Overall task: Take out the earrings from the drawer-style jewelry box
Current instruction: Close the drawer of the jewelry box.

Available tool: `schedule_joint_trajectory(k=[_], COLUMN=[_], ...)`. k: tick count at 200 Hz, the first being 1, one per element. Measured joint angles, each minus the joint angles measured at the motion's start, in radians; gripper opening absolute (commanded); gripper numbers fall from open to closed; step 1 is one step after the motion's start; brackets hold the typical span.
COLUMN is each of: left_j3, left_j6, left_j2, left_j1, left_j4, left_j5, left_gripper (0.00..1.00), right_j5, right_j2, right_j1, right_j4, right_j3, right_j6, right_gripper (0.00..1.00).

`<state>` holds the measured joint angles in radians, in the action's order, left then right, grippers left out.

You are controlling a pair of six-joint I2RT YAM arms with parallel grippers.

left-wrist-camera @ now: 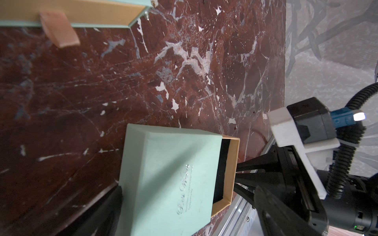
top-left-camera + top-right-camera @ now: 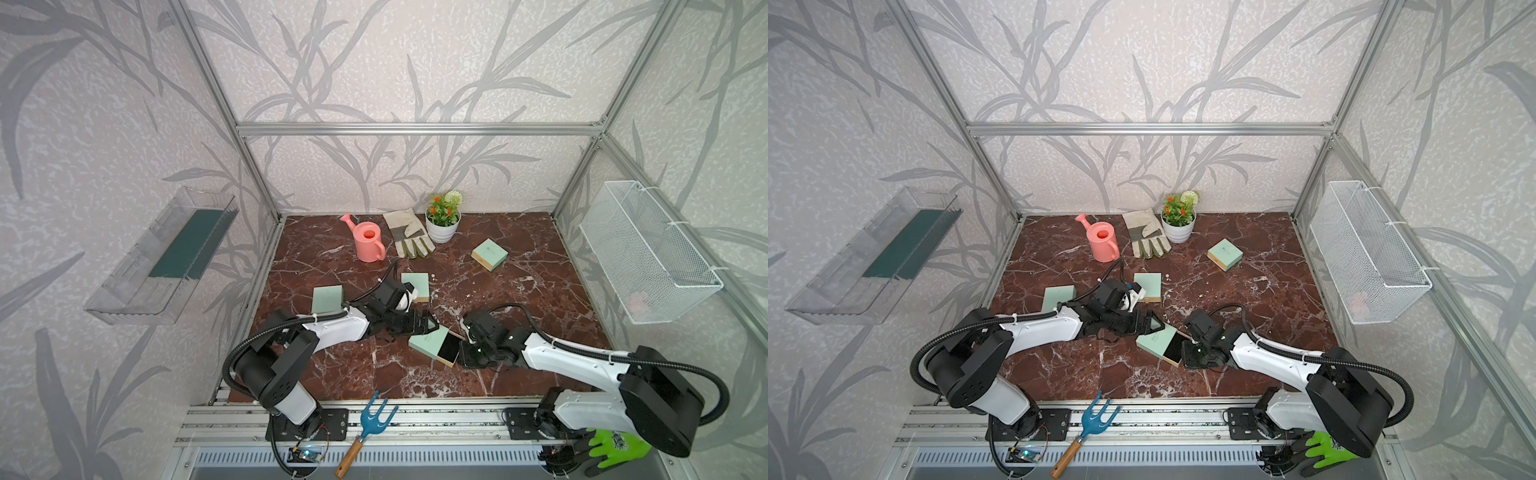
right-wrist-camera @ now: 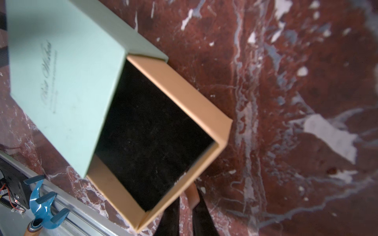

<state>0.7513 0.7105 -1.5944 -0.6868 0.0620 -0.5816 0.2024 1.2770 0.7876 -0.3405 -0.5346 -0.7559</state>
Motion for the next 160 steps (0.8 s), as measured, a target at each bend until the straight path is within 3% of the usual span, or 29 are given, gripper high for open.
schedule_joint_trajectory(k=[160], left_j3=[0.0], left_j6=[0.008], left_j2=[-0.034], left_j1=[-0.027], left_j4=[0.011], left_j5=[0.0], left_gripper=[0.99], right_j5=[-0.01], right_j2=[0.126], right_j1=[0.035], right_j4=[0.097], right_j3=[-0.078], right_j6=[-0.008], right_gripper=[0.13])
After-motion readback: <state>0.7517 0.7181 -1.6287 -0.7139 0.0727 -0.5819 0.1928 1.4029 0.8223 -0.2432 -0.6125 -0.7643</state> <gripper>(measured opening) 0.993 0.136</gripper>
